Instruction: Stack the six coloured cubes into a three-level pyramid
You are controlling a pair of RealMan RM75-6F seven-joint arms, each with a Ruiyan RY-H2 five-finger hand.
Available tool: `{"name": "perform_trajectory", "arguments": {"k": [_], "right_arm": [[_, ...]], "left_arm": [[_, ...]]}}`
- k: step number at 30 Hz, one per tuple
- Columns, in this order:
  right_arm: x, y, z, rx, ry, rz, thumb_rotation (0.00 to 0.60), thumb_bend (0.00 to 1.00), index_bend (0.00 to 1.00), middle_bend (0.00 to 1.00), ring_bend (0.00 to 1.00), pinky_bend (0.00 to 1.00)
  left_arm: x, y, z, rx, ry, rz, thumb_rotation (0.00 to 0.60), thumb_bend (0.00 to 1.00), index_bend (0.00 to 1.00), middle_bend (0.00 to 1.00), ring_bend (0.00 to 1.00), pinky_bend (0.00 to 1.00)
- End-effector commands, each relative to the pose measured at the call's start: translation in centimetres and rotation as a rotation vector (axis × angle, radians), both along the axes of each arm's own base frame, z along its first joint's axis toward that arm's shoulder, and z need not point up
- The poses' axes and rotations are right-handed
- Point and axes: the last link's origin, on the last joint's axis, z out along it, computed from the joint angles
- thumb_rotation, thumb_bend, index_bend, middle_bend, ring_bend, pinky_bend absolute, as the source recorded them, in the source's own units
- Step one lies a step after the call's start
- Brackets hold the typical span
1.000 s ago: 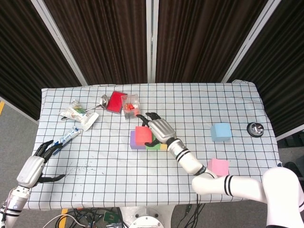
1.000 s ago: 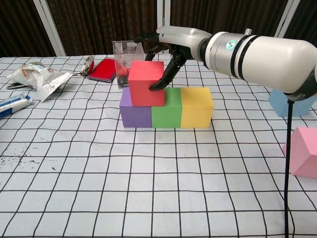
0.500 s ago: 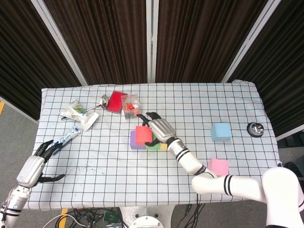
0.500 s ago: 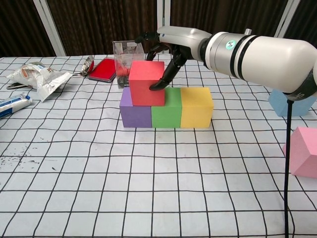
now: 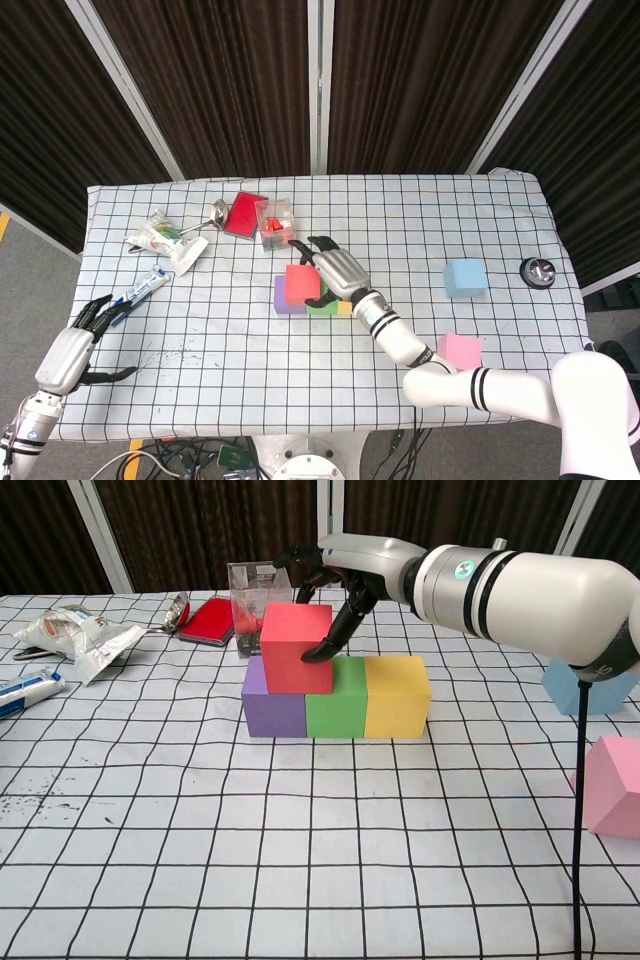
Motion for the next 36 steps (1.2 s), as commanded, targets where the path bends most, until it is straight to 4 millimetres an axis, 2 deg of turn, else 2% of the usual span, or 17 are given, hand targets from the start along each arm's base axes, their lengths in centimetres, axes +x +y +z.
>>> {"name": "perform_trajectory", "arguments": {"k": [1, 15, 23, 30, 34, 36], "right_arm": [[0.0, 0.0, 0.0, 0.003, -0.003, -0.003, 0.6, 0.16, 0.0, 0.39, 0.0, 0.0], [-0.1, 0.1, -0.2, 0.005, 0.001, -0.001, 0.6, 0.16, 0.0, 0.38, 0.0, 0.0], [-0.1, 0.1, -0.1, 0.011, -0.002, -0.003, 0.6, 0.14, 0.0, 0.24, 0.0, 0.0], [0.0, 0.1, 0.2, 0.018, -0.021, 0.001, 0.6, 0.12, 0.0, 0.18, 0.0, 0.0], [0.3, 0.3, 1.3, 0.007, -0.044, 0.014, 0.6, 0.11, 0.0, 0.14, 0.0, 0.0], [0.3, 0.6, 2.5, -0.008, -0.058, 0.023, 0.6, 0.1, 0.0, 0.13, 0.0, 0.0]], "left_arm": [[0.0, -0.1, 0.0, -0.001, 0.0, 0.001, 0.6, 0.0, 0.12, 0.18, 0.01, 0.06], [-0.1, 0.0, 0.0, 0.0, -0.002, 0.004, 0.6, 0.0, 0.12, 0.18, 0.01, 0.06], [-0.1, 0.1, -0.1, -0.002, -0.001, 0.005, 0.6, 0.0, 0.12, 0.18, 0.01, 0.06], [0.0, 0.2, 0.0, 0.001, -0.004, 0.002, 0.6, 0.0, 0.12, 0.18, 0.01, 0.06], [0.1, 0.2, 0.1, 0.003, -0.005, -0.001, 0.6, 0.0, 0.12, 0.18, 0.01, 0.06], [0.2, 0.3, 0.1, 0.004, -0.005, -0.002, 0.6, 0.0, 0.12, 0.18, 0.01, 0.06]]}}
